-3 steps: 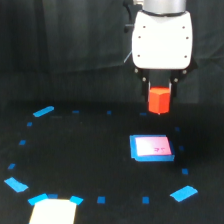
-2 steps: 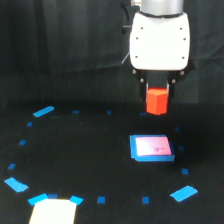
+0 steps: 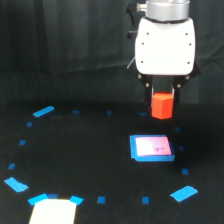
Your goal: Pick up the red object from the table
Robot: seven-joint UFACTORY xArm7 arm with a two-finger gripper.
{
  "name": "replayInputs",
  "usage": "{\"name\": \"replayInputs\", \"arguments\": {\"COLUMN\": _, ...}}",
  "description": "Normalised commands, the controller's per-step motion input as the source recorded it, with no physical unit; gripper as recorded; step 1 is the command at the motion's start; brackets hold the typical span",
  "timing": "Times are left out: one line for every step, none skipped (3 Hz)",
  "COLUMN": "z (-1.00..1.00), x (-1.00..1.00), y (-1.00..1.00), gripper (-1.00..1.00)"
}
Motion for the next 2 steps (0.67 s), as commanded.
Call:
{"name": "replayInputs", "arguments": {"z": 0.18, "x": 0.15, "y": -0.01, "gripper": -0.99}}
{"name": "replayInputs", "arguments": {"z": -0.32, "x": 0.09, "y": 0.18, "gripper": -0.79}}
